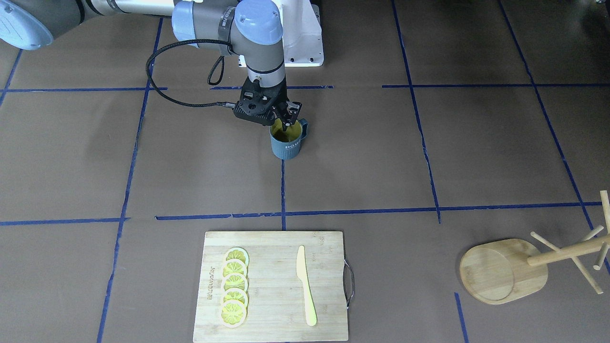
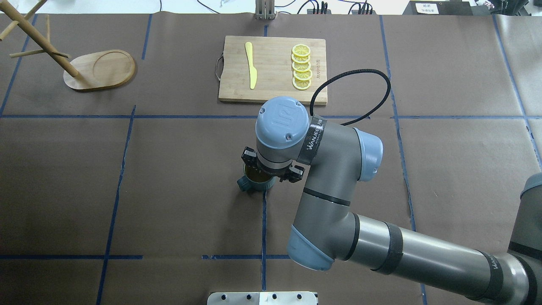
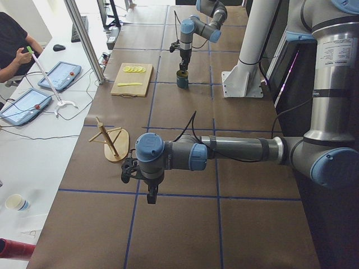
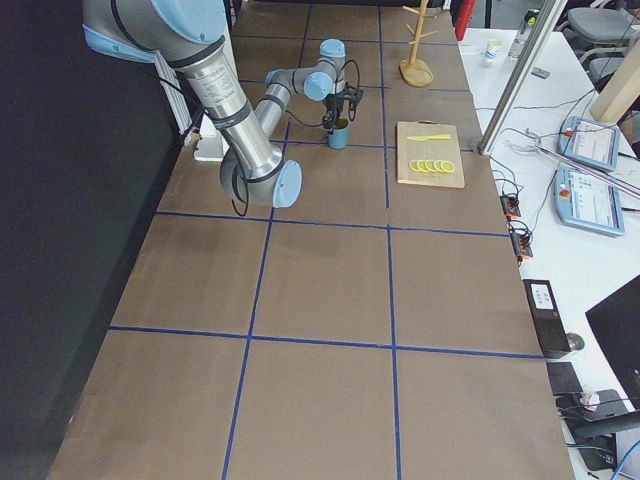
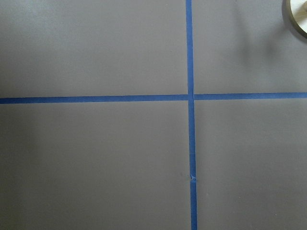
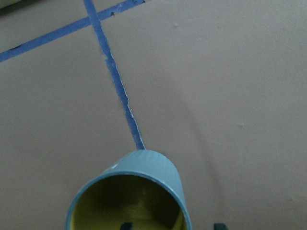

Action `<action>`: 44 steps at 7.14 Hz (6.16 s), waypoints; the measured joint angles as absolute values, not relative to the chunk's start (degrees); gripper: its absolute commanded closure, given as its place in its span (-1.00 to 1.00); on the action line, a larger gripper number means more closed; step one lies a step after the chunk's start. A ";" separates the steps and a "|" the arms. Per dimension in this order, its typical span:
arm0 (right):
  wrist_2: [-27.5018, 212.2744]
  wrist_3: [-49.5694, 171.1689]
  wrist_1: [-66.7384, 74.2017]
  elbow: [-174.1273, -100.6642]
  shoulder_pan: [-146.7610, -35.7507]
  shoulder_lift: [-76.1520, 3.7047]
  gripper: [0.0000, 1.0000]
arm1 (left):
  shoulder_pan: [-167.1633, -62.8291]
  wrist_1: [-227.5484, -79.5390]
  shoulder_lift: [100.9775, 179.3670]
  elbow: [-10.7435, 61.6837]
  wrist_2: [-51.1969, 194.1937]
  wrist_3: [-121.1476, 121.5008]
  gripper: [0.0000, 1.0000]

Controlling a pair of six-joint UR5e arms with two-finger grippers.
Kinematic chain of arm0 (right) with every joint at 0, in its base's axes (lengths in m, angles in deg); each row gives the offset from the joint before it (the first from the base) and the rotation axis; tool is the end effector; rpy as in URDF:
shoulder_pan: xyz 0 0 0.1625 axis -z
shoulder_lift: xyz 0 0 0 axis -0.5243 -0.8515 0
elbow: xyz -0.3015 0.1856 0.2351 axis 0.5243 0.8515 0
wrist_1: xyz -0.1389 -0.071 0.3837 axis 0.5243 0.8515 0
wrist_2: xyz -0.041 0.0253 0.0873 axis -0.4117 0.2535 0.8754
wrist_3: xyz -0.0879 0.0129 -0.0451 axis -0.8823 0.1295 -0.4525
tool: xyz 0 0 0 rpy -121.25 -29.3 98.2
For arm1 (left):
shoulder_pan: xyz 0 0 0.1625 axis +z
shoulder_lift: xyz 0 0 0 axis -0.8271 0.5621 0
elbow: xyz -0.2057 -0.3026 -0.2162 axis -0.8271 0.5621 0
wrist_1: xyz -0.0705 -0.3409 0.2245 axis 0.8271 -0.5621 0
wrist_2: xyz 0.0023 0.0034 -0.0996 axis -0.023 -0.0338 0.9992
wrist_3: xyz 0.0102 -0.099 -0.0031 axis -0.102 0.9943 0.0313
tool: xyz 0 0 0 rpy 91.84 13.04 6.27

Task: Hang cup on storage rack
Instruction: 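Carry the blue mug with the right gripper to the table center and set it down, then open the right gripper and lift it away while the left arm reaches toward the mug, then lower the left gripper over the blue mug rim and close on it, then lift the blue mug with the left gripper toward the wooden mug tree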

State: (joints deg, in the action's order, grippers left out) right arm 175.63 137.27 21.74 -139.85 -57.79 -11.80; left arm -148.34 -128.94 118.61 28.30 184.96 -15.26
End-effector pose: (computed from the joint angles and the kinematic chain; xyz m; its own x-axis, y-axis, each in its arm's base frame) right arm -0.5717 -0.3984 0.1613 0.6186 0.3594 0.6987 -0.2776 0.9319 -0.2336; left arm -0.0841 -0.4779 0.6389 0.7089 0.0241 -0.7049 0.0355 0.9969 0.0699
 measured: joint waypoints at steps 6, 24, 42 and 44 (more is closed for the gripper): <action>188.11 130.24 24.42 -148.30 -74.39 -17.85 -0.99 | -141.93 -128.31 113.32 47.23 193.33 -12.76 -1.00; 201.14 89.03 23.84 -155.07 -96.45 -41.56 -1.00 | -83.59 -156.46 148.52 31.30 160.59 8.88 -1.00; 201.03 89.09 24.37 -154.74 -96.42 -40.04 -1.00 | -81.51 -158.49 151.98 29.47 156.13 12.11 1.00; 201.17 89.06 24.44 -154.83 -97.26 -39.56 -1.00 | -85.65 -157.95 151.92 31.65 159.06 16.84 1.00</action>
State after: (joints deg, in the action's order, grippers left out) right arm 201.17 89.06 24.44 -154.83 -97.26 -39.56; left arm -85.65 -157.95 151.92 31.65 159.06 16.84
